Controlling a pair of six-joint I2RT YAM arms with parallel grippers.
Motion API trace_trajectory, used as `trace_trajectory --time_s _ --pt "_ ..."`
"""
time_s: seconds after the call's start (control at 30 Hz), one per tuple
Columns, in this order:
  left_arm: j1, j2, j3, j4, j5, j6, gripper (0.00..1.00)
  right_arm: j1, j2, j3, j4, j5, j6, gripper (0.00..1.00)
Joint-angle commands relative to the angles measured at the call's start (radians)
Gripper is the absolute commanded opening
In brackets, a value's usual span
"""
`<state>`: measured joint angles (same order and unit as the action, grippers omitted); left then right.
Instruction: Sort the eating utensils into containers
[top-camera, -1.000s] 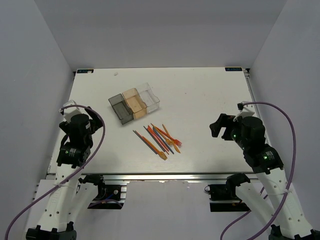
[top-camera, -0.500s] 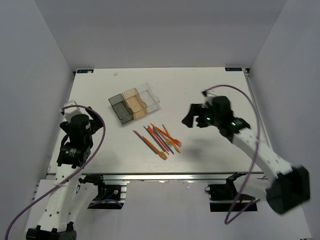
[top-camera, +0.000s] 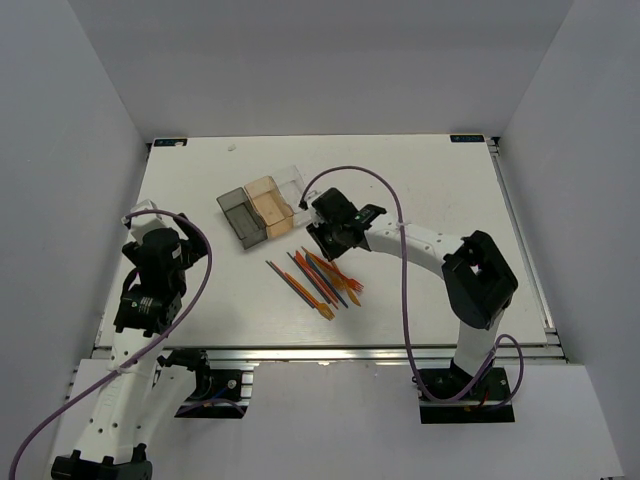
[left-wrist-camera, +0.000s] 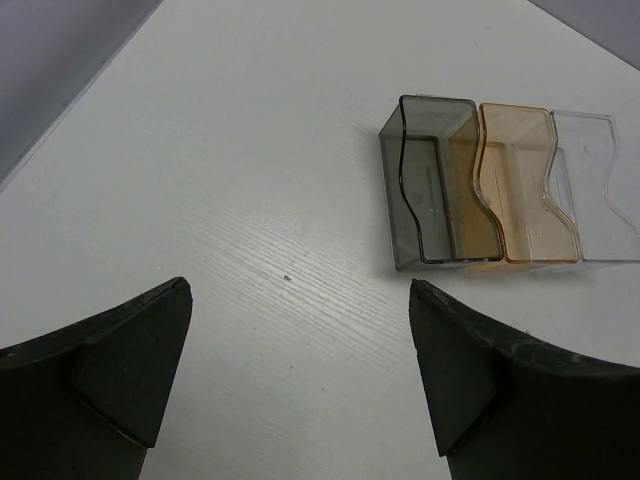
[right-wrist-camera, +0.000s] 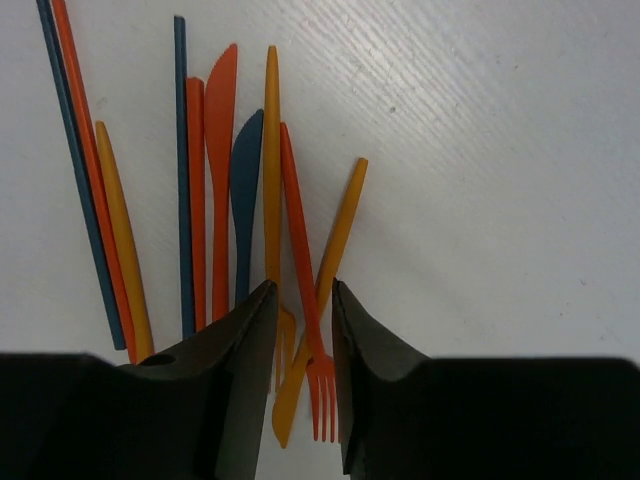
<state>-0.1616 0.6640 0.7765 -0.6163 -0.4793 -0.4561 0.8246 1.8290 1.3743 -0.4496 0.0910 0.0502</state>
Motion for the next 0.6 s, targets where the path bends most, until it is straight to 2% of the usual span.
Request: trace_trajectory --time_s 0.0,0.17,0.2,0.4,0.57 --pt "-0.007 -0.006 -0.006 0.018 0.013 0.008 0.98 0.013 -0.019 -0.026 -0.031 0.070 -0.041 0.33" --pt "-0.007 -0.003 -0.008 0.023 0.022 0.010 0.98 0.015 -0.023 -0.095 -0.014 0.029 -0.043 0.32" --pt "-0.009 -0.003 -0.008 0.023 0.024 0.011 0.98 0.016 -0.025 -0.104 -0.009 0.004 -0.044 0.28" --pt "-0.010 -0.003 -0.006 0.024 0.027 0.011 0.98 0.025 -0.002 -0.123 0.002 0.003 -0.044 0.22" --pt "-0.010 -0.003 -0.008 0.027 0.028 0.013 0.98 0.028 0.010 -0.119 0.005 -0.004 -0.044 0.22"
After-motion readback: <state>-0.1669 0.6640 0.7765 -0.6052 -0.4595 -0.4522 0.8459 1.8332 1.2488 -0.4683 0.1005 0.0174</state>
